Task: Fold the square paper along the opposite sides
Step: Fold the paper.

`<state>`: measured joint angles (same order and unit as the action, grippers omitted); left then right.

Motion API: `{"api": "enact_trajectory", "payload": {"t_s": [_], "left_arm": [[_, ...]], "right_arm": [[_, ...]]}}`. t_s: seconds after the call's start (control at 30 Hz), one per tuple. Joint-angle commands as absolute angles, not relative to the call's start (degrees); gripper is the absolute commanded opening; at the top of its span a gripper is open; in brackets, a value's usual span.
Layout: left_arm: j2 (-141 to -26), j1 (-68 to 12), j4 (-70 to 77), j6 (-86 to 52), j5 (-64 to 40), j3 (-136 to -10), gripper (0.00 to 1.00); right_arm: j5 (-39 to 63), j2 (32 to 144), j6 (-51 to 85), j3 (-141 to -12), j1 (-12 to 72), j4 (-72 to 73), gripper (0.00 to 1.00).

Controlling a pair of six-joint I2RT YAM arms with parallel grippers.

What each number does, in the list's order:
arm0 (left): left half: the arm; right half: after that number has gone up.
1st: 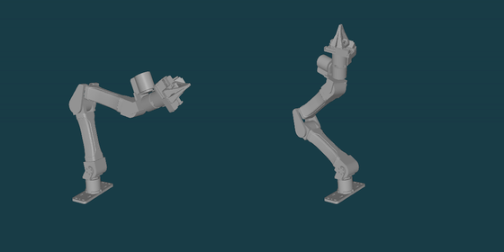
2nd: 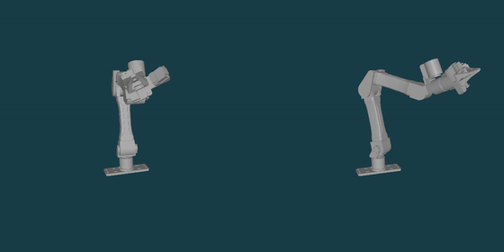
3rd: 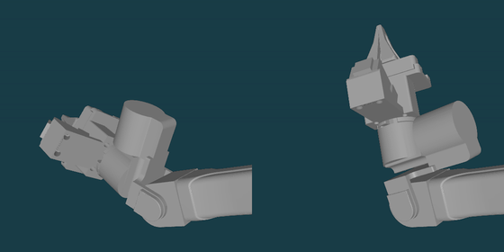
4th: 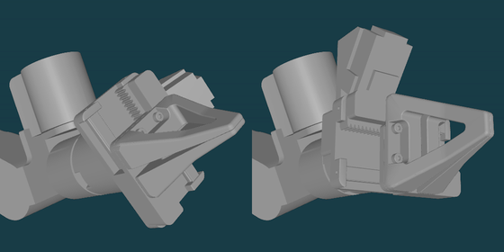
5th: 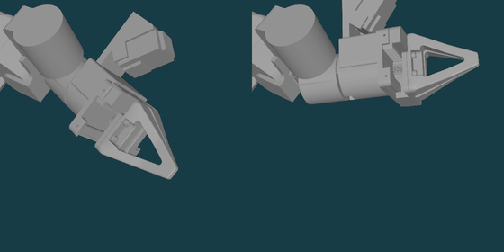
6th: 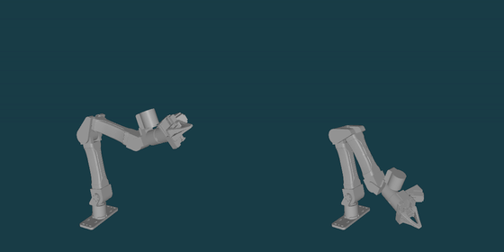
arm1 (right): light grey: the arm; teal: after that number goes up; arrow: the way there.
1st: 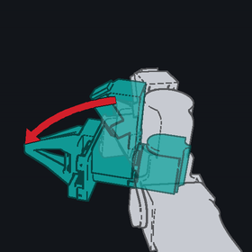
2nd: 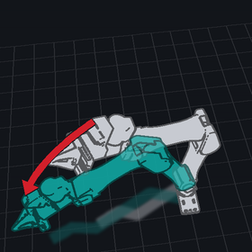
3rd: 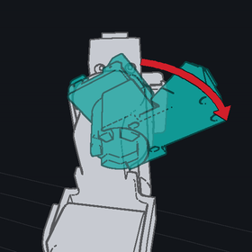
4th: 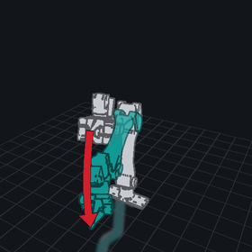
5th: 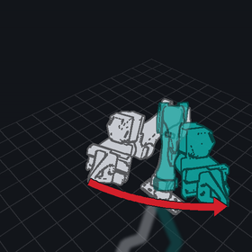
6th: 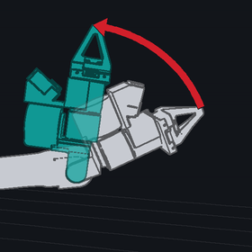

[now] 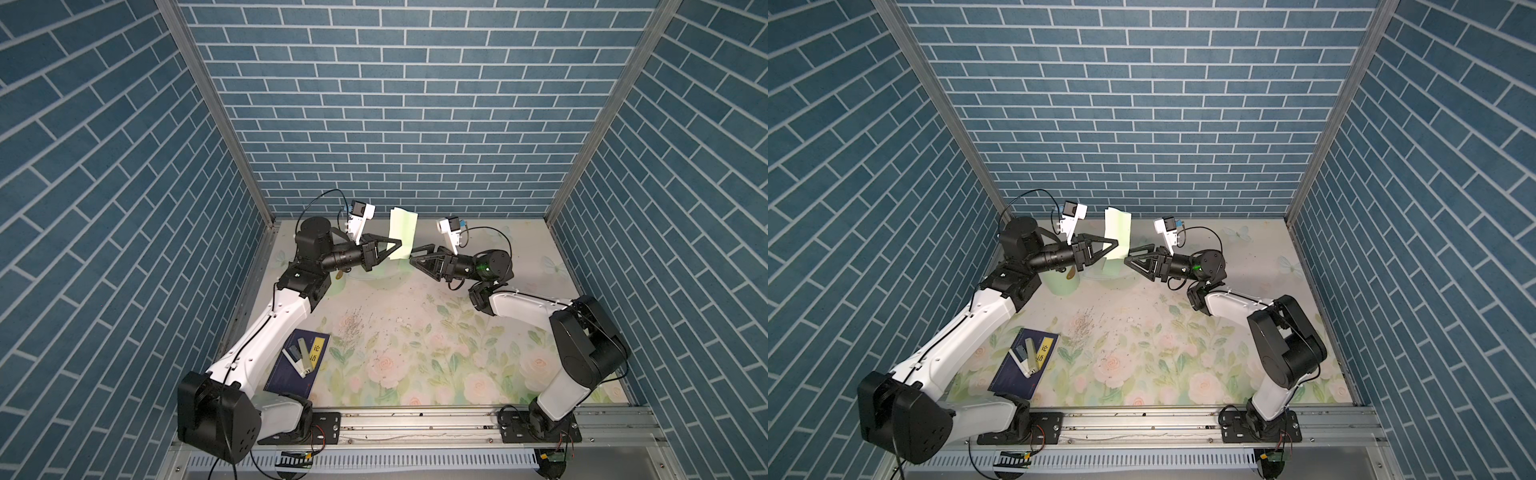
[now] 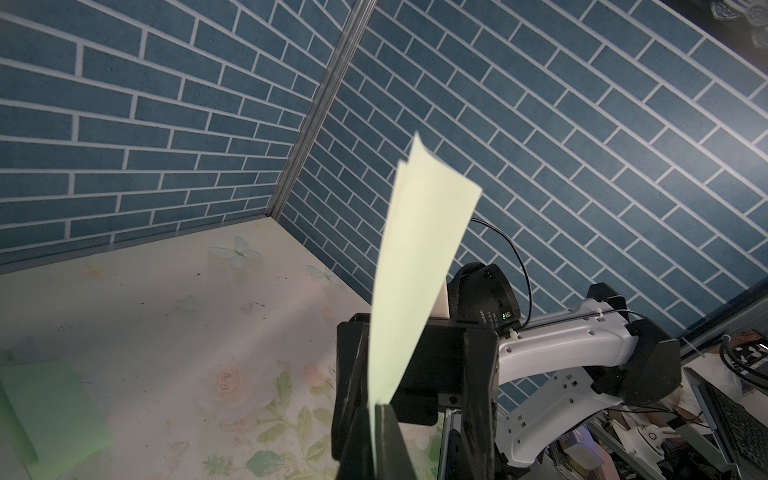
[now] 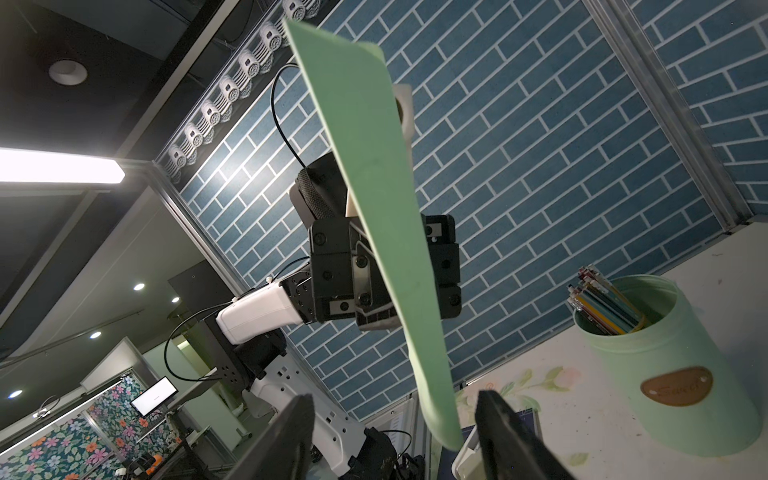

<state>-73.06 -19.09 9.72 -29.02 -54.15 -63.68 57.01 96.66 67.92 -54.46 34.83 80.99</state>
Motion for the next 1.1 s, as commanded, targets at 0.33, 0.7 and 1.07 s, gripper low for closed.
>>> {"api": "enact_trajectory", "payload": {"t_s": [0.33, 0.7, 1.07], "left_arm": [[-71.3, -18.8, 10.5, -28.9, -55.1, -63.1, 0.00], [-71.6, -18.8, 9.8, -28.3, -54.8, -63.3, 0.00], [-71.0, -18.9, 10.1, -29.1, -54.5, -62.3, 0.00]], "right_arm": [[55.6, 99.0, 66.0, -56.4, 35.6, 83.1, 0.18], [55.5, 98.8, 67.7, -55.0, 35.5, 85.4, 0.06], [52.5, 96.1, 61.7, -56.9, 34.9, 76.9, 0.55]]}}
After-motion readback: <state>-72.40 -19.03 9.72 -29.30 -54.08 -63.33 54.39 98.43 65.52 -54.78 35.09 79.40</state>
